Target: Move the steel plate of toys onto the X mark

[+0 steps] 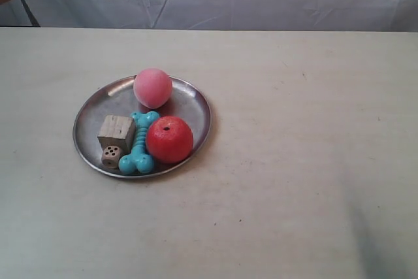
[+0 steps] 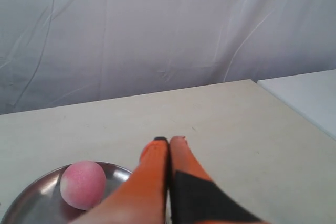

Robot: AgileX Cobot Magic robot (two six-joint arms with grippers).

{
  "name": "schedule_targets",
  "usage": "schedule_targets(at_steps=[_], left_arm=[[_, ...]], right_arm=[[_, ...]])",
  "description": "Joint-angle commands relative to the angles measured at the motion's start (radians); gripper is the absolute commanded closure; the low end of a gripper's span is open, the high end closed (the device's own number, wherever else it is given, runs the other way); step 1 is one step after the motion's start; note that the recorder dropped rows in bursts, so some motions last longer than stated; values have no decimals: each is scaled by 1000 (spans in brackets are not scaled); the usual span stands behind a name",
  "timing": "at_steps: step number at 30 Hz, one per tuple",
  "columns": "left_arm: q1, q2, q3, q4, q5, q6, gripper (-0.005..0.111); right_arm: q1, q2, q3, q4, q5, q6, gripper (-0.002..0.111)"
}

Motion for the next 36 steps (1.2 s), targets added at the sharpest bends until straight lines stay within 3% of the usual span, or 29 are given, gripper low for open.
schedule_targets(at_steps=[1, 19, 26, 27, 29, 30, 32, 34, 36], left_arm=[[-9, -6, 3, -16, -9, -2, 106], [-9, -4, 3, 114, -47, 28, 106], [-9, -37, 11, 64, -76, -18, 106], [-9, -61, 20, 102, -83, -59, 106], [-5, -156, 66, 368, -123, -381, 106], [2, -234, 119, 645, -149, -659, 106], [3, -367, 229, 962, -250, -982, 106], [3, -464, 334, 1106, -408, -1005, 106], [5, -516, 389, 1162, -452, -945, 106]], right_arm=[[-6, -8, 1, -5, 24, -5, 108], [-6, -8, 1, 13, 20, -3, 108], [-6, -8, 1, 13, 20, 1, 108], [-6, -8, 1, 13, 20, 3, 108], [-6, -8, 1, 13, 23, 3, 108], [-6, -8, 1, 13, 23, 3, 108], [-6, -8, 1, 13, 23, 3, 108], [-6, -8, 1, 13, 23, 3, 108], [-6, -8, 1, 13, 23, 3, 108]])
